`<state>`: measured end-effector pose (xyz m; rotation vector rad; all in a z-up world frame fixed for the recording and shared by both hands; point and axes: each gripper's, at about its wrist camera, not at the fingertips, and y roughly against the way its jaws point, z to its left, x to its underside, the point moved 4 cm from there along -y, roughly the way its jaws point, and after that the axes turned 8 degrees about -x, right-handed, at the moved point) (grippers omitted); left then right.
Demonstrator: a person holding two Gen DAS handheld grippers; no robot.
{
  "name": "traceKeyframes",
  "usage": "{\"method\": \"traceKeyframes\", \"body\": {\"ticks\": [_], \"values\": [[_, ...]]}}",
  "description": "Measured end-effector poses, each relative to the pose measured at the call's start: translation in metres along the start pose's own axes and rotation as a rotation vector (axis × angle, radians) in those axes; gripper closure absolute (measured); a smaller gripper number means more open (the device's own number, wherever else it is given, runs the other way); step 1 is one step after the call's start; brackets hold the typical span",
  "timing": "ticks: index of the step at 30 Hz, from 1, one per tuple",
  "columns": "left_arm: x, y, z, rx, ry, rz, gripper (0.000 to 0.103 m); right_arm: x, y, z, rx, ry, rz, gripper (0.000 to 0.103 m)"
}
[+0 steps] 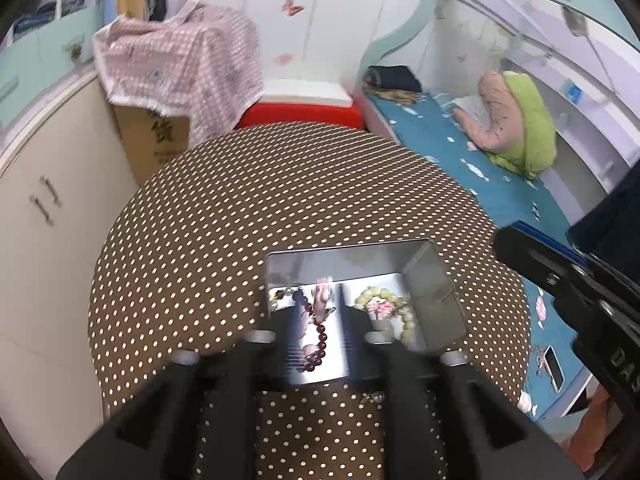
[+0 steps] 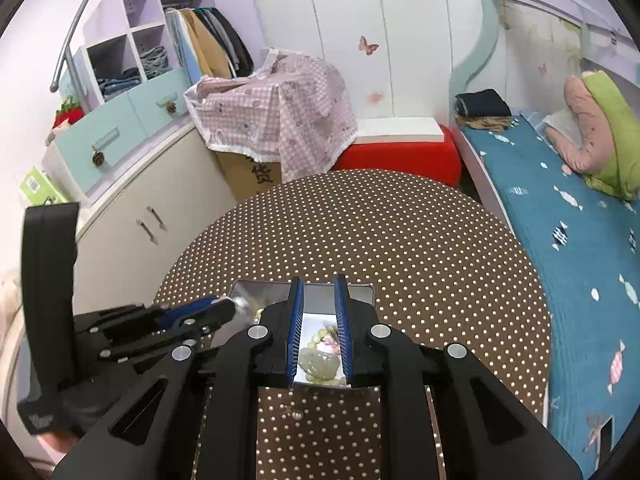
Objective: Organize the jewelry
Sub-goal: 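Carry both charms over the tin and open both tools to drop them, then move both tools back to the last pearl earrings on the table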
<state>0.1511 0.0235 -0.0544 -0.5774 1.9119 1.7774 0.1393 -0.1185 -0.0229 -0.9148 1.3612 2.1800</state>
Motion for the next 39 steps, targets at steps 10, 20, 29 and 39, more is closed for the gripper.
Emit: {"method": "traceKeyframes", "body": {"ticks": [10,20,29,39], "values": [[0.002,0.000,0.011,-0.029,0.002,-0.010,0.052,0.007,0.007,-0.019,0.068,-0.054,-0.018,0.043],[0.015,0.013,0.010,-0.044,-0.015,-0.023,0.052,0.023,0.010,-0.025,0.076,-0.081,0.002,0.043],[0.037,0.025,0.008,-0.043,-0.023,-0.015,0.052,0.053,0.016,-0.035,0.111,-0.105,0.039,0.043],[0.073,0.027,0.001,-0.009,-0.042,0.033,0.052,0.094,0.024,-0.048,0.165,-0.136,0.097,0.043]]}}
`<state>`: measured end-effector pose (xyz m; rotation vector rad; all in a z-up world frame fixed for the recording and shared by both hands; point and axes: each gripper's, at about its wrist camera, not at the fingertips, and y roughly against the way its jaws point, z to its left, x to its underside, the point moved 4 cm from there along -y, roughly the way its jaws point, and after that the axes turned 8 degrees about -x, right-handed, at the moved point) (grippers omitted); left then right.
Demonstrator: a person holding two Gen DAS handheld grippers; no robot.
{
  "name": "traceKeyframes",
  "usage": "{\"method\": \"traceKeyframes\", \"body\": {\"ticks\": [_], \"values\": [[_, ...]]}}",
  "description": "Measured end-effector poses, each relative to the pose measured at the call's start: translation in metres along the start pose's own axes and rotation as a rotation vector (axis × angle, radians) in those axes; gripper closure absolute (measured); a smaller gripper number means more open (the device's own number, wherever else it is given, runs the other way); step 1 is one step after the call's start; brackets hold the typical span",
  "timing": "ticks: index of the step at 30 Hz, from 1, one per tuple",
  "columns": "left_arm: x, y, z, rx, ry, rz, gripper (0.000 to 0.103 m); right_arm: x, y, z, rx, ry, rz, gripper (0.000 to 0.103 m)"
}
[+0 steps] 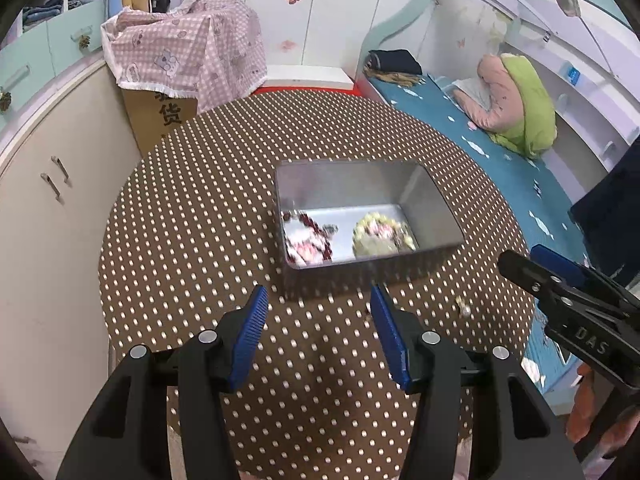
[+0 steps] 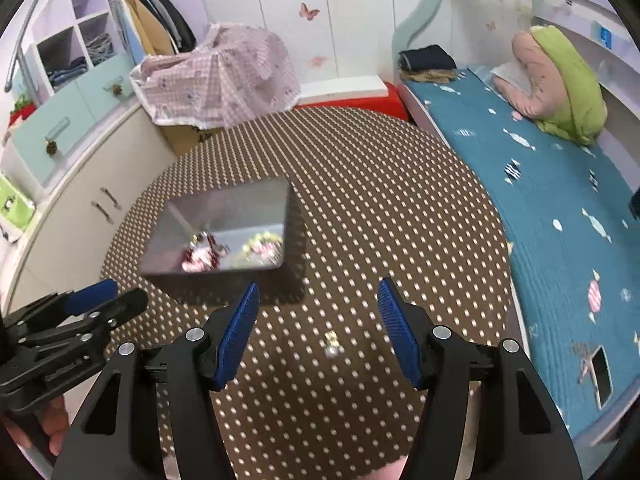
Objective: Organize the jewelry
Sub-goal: 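Move both tools back to the last pearl earrings on the table, then grasp a pearl earring with the right tool while the left tool grasps another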
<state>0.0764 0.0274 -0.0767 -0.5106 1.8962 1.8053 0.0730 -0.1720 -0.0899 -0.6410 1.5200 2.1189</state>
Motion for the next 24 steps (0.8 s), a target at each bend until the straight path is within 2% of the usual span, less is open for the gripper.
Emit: {"method": "traceKeyframes", "body": {"ticks": [8,16,18,22,23,24], "values": [[0.028,-0.006,-0.012,0.020,-0.024,0.049,0.052,0.032,-0.015,-0.011,0.027,-0.019,0.076,0.043],[0.042,-0.020,-0.022,0.029,-0.039,0.099,0.052,0.049,-0.036,-0.014,0.007,-0.026,0.134,0.044],[0.045,-0.024,-0.024,0.032,-0.041,0.113,0.052,0.050,-0.043,-0.015,0.001,-0.031,0.146,0.051],[0.044,-0.032,-0.027,0.030,-0.039,0.133,0.052,0.048,-0.057,-0.017,-0.014,-0.032,0.157,0.060],[0.043,-0.034,-0.028,0.029,-0.040,0.138,0.052,0.047,-0.059,-0.015,-0.006,-0.020,0.156,0.065],[0.043,-0.037,-0.030,0.028,-0.040,0.143,0.052,0.046,-0.060,-0.014,-0.006,-0.014,0.155,0.077]]}}
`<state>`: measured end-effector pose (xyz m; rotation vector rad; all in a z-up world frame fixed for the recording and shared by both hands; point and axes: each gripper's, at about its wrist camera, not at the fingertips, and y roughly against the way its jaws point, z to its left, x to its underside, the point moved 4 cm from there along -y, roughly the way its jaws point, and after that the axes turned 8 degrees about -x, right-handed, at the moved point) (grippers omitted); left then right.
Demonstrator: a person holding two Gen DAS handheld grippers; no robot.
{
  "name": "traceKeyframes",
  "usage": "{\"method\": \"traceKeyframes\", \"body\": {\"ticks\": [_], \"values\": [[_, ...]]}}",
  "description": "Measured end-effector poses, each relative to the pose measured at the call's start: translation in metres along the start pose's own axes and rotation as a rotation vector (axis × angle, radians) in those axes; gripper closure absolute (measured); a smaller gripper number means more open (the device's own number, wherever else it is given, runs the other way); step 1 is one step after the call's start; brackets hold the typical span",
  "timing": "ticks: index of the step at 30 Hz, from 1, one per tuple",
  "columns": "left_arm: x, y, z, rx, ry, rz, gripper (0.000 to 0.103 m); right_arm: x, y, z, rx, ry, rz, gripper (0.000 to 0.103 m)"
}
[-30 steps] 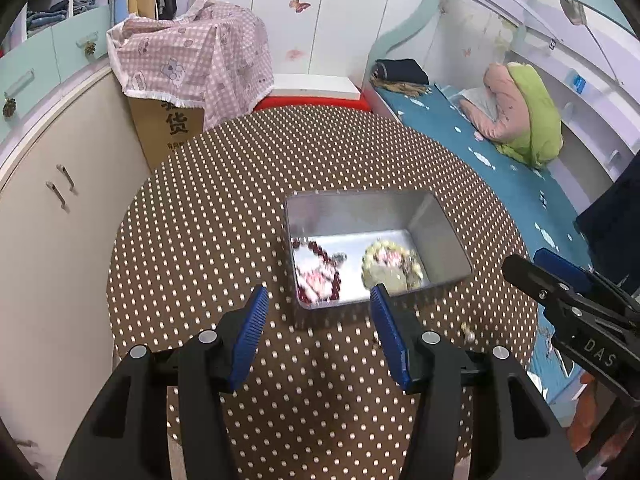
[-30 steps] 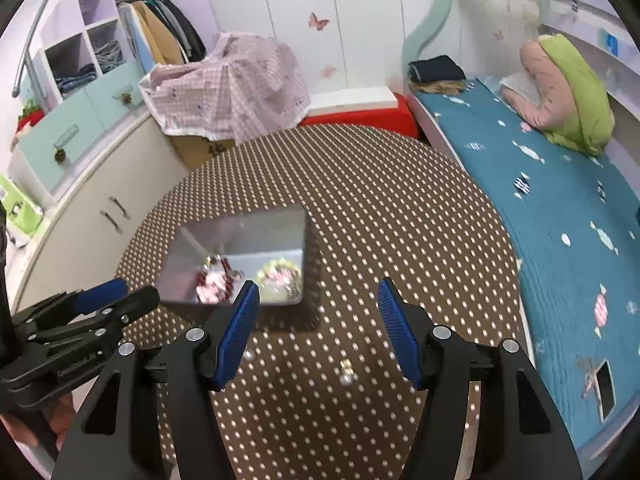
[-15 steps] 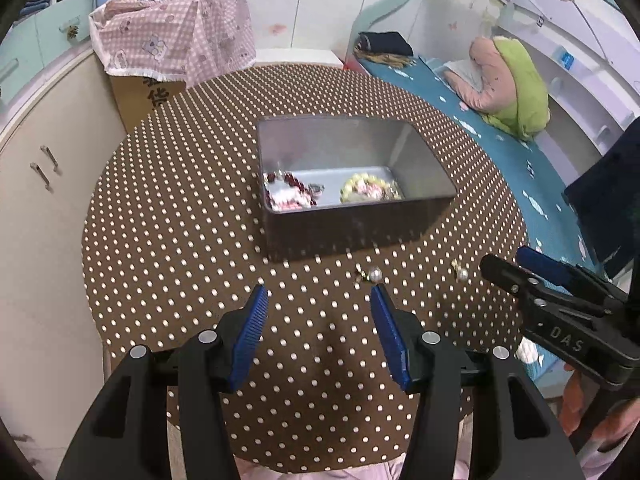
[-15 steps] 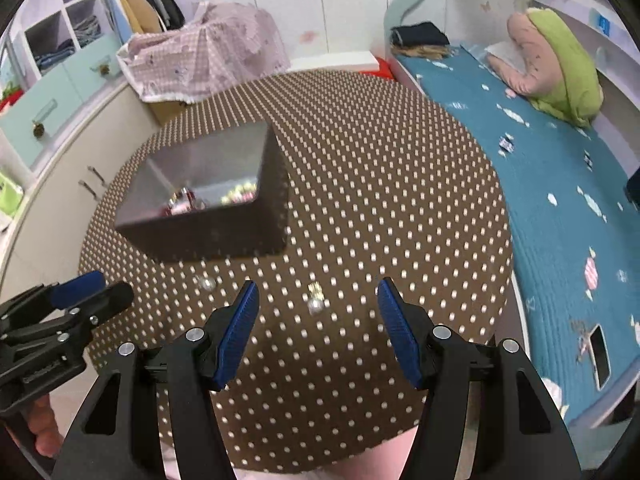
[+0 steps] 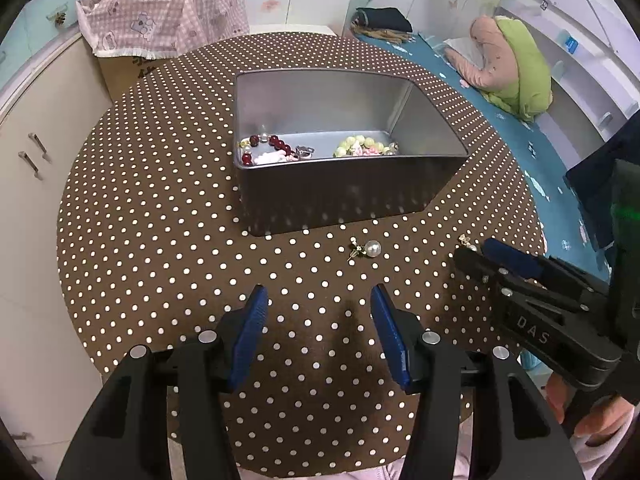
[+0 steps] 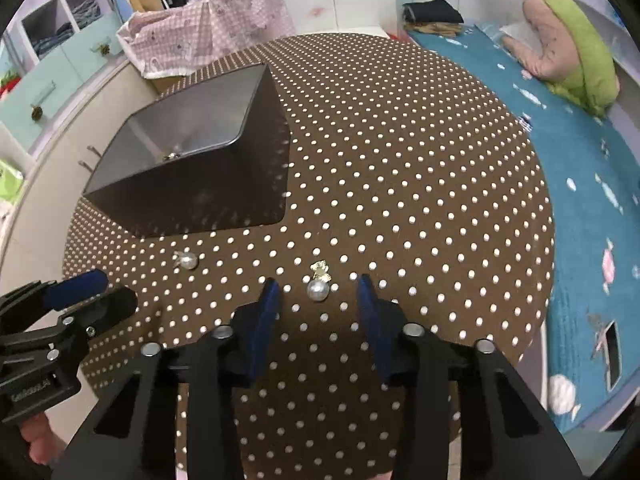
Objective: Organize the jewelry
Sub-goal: 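Grasp a pearl earring with the right tool while the left tool grasps another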
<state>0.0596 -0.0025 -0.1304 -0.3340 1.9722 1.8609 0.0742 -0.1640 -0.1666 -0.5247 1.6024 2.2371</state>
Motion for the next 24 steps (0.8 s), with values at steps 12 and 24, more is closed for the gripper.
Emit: {"method": "traceKeyframes", "body": {"ticks": [12,24], "values": [[-0.022,-0.026,-0.025,0.017,0.003,0.044,0.052,0.000,0.003,-0.011,-0.024,-0.007,-0.008,0.091],[-0.037,-0.040,-0.041,-0.059,-0.059,-0.004,0.086,-0.023,0.018,-0.042,-0.003,-0.052,-0.054,0.091]]}}
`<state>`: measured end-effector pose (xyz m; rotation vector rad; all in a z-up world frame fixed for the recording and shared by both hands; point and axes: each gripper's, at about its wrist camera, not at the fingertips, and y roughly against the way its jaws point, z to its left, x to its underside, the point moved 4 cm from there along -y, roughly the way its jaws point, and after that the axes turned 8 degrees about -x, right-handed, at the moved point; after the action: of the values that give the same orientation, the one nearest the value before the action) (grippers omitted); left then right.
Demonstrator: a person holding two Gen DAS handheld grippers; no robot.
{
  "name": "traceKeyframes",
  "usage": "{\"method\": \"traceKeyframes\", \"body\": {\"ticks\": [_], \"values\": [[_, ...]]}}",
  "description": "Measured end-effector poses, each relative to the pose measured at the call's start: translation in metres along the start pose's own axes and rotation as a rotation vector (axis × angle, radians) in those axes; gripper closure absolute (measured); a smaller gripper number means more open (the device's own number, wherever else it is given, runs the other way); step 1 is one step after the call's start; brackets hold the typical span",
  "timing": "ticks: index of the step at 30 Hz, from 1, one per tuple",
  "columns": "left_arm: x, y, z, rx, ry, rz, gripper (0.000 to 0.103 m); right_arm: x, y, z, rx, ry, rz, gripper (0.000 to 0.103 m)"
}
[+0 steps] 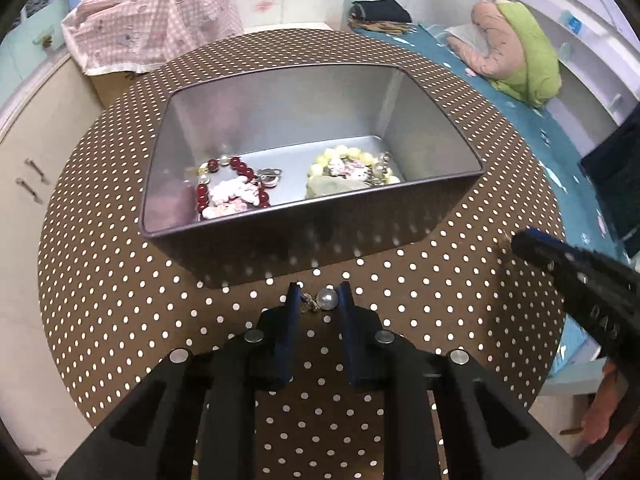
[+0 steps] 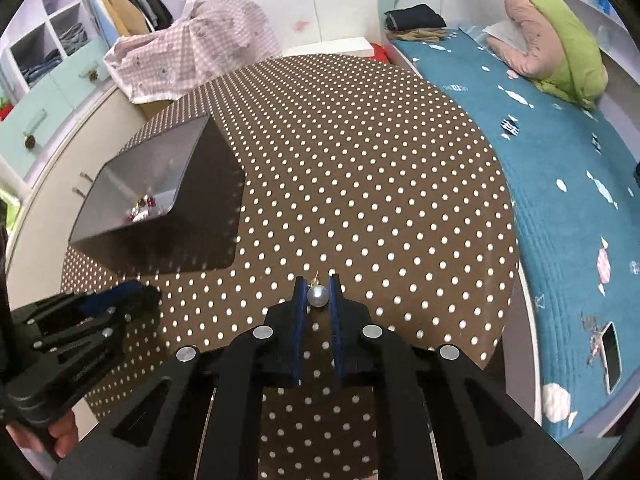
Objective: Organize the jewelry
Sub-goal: 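Grasp a pearl earring with the right tool while the left tool grasps another, then carry both pearl earrings over the tin and open both tools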
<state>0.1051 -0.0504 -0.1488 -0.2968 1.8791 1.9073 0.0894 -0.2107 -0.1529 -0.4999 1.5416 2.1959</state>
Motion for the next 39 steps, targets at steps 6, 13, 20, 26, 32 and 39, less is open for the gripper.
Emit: {"method": "traceKeyframes", "body": {"ticks": [6,13,20,26,32,39], "values": [[0.001,0.002,0.010,-0.005,0.012,0.005,0.088,-0.011,0.002,0.010,-0.015,0.014,-0.019,0.091],[-0.002,0.022,0.023,0.003,0.028,-0.038,0.088,-0.023,0.015,0.033,-0.035,0.050,-0.057,0.091],[-0.009,0.059,0.036,-0.003,0.042,-0.133,0.088,-0.039,0.032,0.059,-0.063,0.099,-0.115,0.091],[-0.023,0.083,0.051,-0.020,0.059,-0.194,0.088,-0.051,0.046,0.079,-0.091,0.124,-0.160,0.091],[-0.042,0.093,0.057,-0.027,0.071,-0.240,0.088,-0.061,0.056,0.098,-0.117,0.151,-0.191,0.091],[-0.061,0.090,0.062,-0.026,0.081,-0.252,0.088,-0.079,0.049,0.111,-0.129,0.164,-0.190,0.091]]}}
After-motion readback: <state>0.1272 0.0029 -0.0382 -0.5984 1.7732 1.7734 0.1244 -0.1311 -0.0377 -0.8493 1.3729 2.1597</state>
